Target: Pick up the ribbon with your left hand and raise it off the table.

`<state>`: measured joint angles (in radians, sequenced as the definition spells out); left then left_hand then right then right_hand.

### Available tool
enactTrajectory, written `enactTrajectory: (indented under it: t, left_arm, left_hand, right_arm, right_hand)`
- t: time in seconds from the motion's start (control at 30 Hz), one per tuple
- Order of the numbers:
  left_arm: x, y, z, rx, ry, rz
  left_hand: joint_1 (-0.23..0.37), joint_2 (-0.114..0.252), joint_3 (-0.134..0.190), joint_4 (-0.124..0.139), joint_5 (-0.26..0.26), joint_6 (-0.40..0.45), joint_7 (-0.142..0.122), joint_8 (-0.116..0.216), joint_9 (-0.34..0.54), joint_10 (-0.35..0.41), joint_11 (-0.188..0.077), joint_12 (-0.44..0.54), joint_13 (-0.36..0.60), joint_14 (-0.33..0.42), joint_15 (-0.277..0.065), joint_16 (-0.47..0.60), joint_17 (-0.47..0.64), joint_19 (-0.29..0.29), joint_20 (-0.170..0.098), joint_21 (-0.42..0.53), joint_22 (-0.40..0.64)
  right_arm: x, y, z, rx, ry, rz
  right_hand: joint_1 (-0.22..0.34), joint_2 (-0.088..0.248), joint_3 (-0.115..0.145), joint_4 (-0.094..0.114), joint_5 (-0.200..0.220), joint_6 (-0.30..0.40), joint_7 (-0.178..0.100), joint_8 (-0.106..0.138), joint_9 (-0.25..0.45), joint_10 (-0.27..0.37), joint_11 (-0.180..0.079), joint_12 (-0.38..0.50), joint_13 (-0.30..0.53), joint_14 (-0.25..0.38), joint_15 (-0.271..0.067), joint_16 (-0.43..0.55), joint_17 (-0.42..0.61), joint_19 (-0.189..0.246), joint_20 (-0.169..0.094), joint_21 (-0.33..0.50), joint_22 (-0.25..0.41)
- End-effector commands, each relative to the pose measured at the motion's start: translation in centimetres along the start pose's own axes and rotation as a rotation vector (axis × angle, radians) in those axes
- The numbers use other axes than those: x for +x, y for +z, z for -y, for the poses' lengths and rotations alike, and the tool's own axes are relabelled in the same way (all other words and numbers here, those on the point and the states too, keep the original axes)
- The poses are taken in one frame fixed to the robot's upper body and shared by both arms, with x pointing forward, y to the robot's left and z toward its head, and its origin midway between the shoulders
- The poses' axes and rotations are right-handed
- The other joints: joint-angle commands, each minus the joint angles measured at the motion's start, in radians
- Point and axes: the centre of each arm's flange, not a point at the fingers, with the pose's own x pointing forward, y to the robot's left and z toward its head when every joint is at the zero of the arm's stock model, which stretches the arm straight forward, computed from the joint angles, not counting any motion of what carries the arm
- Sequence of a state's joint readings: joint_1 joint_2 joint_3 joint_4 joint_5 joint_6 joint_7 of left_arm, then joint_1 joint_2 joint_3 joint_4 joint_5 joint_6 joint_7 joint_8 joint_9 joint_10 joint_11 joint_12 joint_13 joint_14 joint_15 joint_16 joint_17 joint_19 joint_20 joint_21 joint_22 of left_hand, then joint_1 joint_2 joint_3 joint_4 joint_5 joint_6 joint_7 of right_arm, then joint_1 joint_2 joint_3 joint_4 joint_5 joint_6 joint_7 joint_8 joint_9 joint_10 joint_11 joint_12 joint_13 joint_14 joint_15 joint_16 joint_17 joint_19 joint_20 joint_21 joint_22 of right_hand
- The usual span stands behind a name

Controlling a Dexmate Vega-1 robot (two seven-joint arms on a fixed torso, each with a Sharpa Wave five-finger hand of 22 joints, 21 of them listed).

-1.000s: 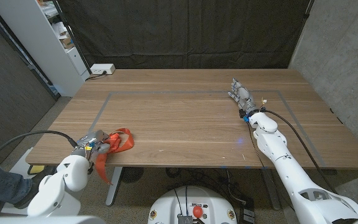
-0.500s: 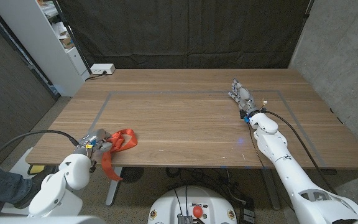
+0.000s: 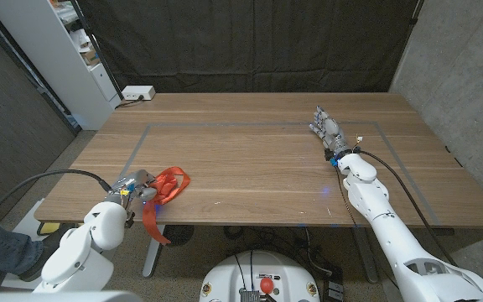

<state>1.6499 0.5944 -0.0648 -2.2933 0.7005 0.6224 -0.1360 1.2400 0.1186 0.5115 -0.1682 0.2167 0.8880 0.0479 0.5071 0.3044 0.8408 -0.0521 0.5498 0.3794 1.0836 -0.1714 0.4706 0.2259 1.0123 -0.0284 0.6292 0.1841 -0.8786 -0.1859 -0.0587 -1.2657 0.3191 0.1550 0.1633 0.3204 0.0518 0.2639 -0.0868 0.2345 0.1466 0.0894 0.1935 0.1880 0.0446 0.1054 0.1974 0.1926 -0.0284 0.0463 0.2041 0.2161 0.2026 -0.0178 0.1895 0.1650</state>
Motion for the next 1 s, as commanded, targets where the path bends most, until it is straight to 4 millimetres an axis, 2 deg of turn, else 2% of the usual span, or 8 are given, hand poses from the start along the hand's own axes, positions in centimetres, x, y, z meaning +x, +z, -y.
enactTrajectory:
  t: [0.03, 1.0]
  left_arm:
    - [0.4, 1.3, -1.9, -0.002, 0.054, 0.043]
    - [-0.4, 3.0, -4.5, -0.015, 0.109, 0.08]
  left_hand:
    - [-0.005, 0.008, 0.004, 0.004, 0.001, 0.008, 0.004, 0.009, 0.006, 0.045, -0.032, 0.012, 0.042, 0.013, 0.003, -0.001, 0.008, 0.006, -0.001, 0.012, 0.003]
    - [0.0, 0.007, 0.0, -0.002, 0.0, 0.012, 0.01, 0.015, 0.005, 0.045, -0.029, 0.027, 0.101, 0.031, 0.0, 0.005, 0.039, 0.004, -0.006, 0.036, 0.003]
  right_arm:
    - [-0.4, 0.3, 0.1, 0.006, -0.009, 0.018]
    - [0.0, 1.2, 0.1, 0.012, -0.01, 0.049]
  right_hand:
    - [0.002, 0.0, 0.002, -0.007, 0.004, 0.007, 0.001, 0.005, 0.004, 0.006, 0.001, 0.005, 0.003, 0.006, 0.002, 0.007, 0.004, 0.007, 0.0, 0.003, 0.006]
    - [0.003, 0.001, 0.002, -0.01, 0.004, 0.008, 0.005, 0.005, 0.003, 0.01, 0.0, 0.006, 0.003, 0.009, -0.002, 0.007, 0.004, 0.013, -0.002, 0.005, 0.006]
